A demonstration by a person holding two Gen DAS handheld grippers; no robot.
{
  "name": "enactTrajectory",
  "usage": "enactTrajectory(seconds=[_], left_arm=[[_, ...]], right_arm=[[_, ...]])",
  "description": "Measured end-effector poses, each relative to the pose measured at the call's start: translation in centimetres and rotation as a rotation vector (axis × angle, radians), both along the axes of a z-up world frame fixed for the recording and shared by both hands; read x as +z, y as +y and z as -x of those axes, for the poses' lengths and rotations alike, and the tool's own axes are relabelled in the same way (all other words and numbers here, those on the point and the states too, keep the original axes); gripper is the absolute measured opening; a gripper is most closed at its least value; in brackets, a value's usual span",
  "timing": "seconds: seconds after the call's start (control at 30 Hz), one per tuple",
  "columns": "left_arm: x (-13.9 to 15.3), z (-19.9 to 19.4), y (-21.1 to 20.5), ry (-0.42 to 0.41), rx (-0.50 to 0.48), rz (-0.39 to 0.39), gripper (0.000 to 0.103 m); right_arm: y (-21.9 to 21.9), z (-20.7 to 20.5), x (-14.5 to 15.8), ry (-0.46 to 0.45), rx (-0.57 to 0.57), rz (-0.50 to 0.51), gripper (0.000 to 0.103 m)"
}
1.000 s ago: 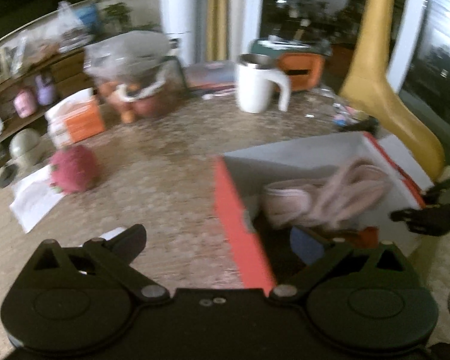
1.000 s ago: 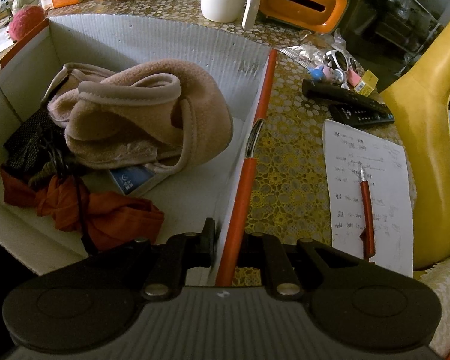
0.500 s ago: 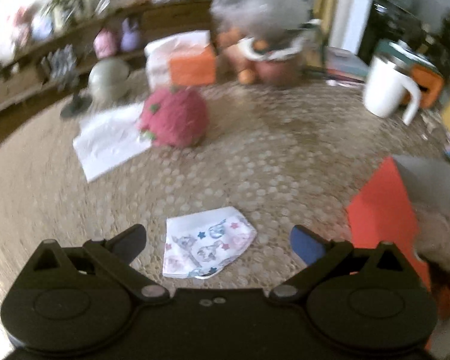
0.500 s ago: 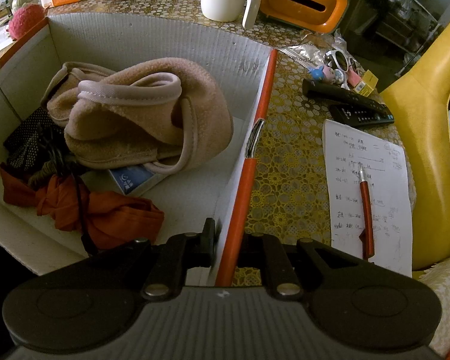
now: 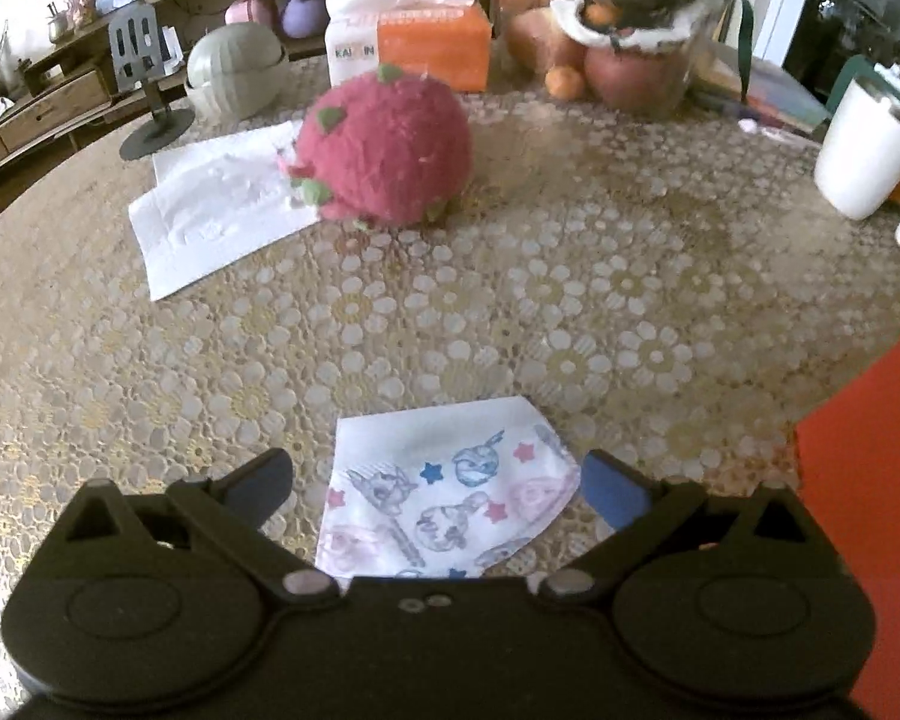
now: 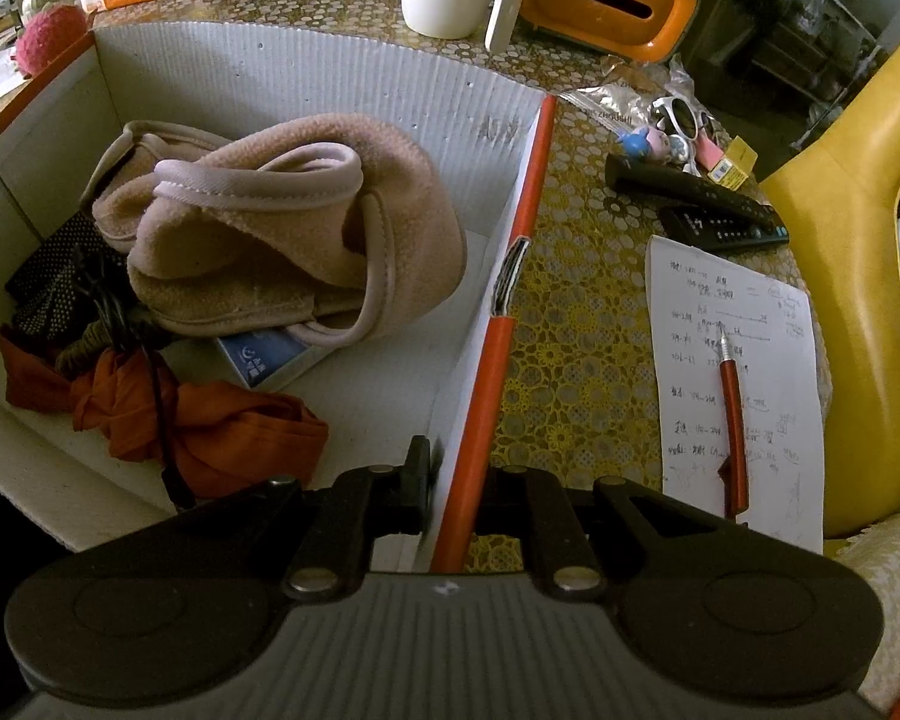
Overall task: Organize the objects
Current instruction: 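Move the left gripper back to the small printed cloth on the table, then close the left gripper on the printed cloth and lift it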
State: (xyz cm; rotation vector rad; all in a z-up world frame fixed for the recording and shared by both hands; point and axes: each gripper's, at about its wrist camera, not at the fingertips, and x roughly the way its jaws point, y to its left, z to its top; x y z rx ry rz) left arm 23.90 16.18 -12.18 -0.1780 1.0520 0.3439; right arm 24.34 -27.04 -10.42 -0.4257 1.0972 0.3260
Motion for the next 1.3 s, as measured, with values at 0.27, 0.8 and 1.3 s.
enactTrajectory(seconds=[0.27,0.8,1.3], left_arm=[[-1.2,-0.4,0.5,0.005,0.031,0.010,0.102],[-1.7,0.2,0.7,-0.031,0.065,0.021,0.081],[0.0,0.5,-0.7,-0.035,0.008,-0.014,0.018]], right_arm=[[0.1,-0.1,-0.1,0.002,-0.001,0.001,0.012],[0.0,0.0,0.0,0.001,-0.003,0.001,0.012],[0.0,0.1,-0.1,-0.007,-0.002,0.002,0.012]])
